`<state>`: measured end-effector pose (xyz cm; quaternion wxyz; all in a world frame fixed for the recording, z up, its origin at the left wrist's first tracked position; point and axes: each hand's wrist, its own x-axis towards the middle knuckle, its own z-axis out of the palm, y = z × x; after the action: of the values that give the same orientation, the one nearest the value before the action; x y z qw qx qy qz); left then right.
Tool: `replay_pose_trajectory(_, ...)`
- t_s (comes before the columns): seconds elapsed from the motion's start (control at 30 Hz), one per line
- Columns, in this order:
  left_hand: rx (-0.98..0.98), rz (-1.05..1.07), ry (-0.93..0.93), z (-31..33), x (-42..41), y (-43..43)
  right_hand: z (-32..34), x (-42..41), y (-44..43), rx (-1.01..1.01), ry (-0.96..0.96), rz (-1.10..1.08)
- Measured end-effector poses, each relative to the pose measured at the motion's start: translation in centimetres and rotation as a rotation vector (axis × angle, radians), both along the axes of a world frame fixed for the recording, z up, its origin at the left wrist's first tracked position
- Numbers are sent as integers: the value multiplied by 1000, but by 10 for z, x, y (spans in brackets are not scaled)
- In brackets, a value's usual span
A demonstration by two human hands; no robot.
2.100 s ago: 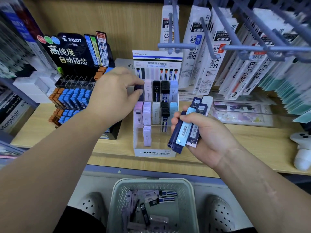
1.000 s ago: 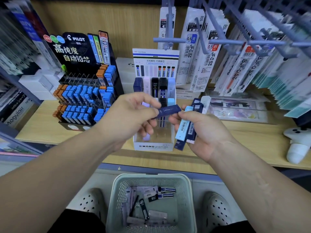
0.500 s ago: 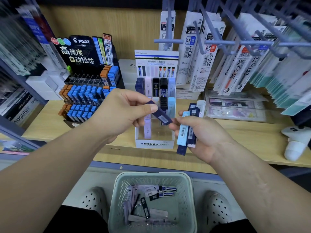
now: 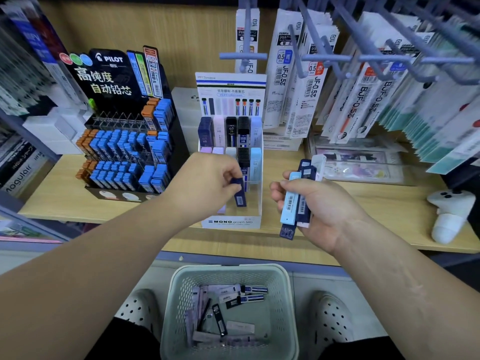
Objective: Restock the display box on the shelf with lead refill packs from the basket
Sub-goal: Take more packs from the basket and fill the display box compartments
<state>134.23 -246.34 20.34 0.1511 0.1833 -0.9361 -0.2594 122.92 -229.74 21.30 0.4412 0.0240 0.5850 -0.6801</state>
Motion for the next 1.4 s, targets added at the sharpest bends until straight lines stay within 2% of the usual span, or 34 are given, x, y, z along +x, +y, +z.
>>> replay_pose_trajectory(0.23,-108,-155,20,-5,-9,-2,2,-8,5,1,6,-10)
replay_pose_trajectory(0.47,-137,-130,-200,5,-6,-12,2,-9,3,-16,-6,11)
replay_pose_trajectory(0.67,-23,-50,-94,27,12,-29,2,-7,3,-15,1,12)
replay_pose_trajectory(0.83,-95,-47,1,32,17,-37,0,-2,2,-9,-4,18)
replay_pose_trajectory(1.1,-14,16,-43,33,16,-26,0,1,-3,-4,15,20)
replay_pose_trajectory(1.4,25,81,-81,52,34,-54,2,2,-3,-3,18,30)
